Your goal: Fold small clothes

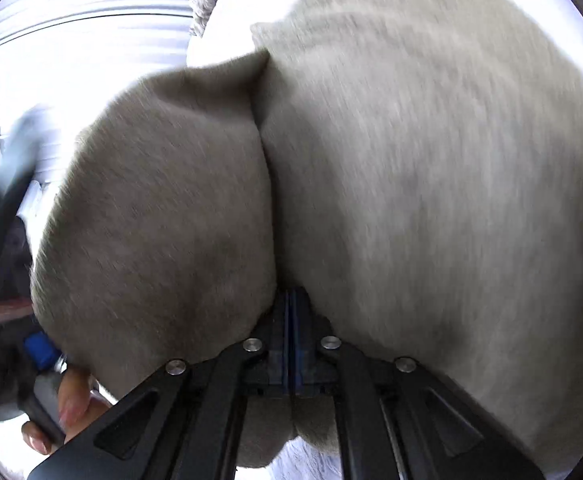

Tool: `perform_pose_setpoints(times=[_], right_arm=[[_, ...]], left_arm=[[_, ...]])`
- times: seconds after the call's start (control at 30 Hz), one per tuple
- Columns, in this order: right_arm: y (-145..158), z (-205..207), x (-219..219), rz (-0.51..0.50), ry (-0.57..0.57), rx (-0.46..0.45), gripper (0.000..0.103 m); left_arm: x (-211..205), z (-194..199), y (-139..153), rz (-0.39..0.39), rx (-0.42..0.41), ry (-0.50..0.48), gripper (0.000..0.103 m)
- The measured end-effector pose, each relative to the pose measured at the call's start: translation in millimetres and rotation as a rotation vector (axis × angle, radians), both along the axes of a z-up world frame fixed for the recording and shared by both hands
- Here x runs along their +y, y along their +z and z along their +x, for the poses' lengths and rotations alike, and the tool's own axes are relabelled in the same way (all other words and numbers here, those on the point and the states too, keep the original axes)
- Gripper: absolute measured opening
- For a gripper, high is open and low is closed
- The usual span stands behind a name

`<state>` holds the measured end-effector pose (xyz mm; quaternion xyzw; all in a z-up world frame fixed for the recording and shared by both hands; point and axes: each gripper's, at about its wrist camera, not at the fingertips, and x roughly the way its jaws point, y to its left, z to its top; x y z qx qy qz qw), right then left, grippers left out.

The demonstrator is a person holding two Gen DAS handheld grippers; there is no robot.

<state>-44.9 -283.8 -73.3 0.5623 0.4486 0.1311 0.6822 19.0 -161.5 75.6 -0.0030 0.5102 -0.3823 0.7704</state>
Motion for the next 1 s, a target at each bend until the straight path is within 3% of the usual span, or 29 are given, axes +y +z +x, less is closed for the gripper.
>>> perform_pose_setpoints(times=[0.13, 0.23, 0.33, 0.37, 0.4, 0.5, 0.63, 0.77, 0.83, 1.0], right_arm=[[4.8, -8.2, -26.7, 0.051, -0.065, -0.013, 0.005], [1.0, -14.5, -44.5, 0.110, -0.104, -0.008, 0.008], [-2.3, -30.4, -60.8, 0.189, -0.144, 0.005, 0.029], [-1.7, -42.7, -72.0, 0.218, -0.155, -0.001, 0.043], [-1.9, -50.2, -80.0, 0.251, -0.168, -0.012, 0.046], [-15.0, -57.0, -83.2, 0.333, -0.196, -0.032, 0.048], [-18.4, -48.4, -79.6, 0.404, -0.211, -0.044, 0.048], [-15.5, -23.4, -82.1, 0.479, -0.230, -0.096, 0.067], [-5.9, -11.9, -83.8, 0.400, -0.179, -0.065, 0.067], [27.7, 21.2, -71.8, 0.075, 0.041, -0.030, 0.063]], left_arm=[[33.4, 9.3, 15.4, -0.012, -0.033, 0.122, 0.071], [63.4, 21.7, 0.1, 0.045, -0.021, 0.256, 0.071], [87.7, 28.5, -31.9, 0.139, 0.043, 0.353, 0.071], [93.0, 27.7, -40.9, 0.160, 0.050, 0.368, 0.071], [97.1, 26.0, -49.0, 0.182, 0.054, 0.377, 0.071], [105.8, 20.8, -70.7, 0.221, 0.079, 0.398, 0.071], [112.5, 18.9, -81.5, 0.197, 0.110, 0.429, 0.071], [110.0, 19.3, -81.7, 0.211, 0.092, 0.430, 0.071], [106.1, 19.6, -79.9, 0.235, 0.066, 0.423, 0.071], [95.8, 19.2, -76.7, 0.287, -0.001, 0.389, 0.071]])
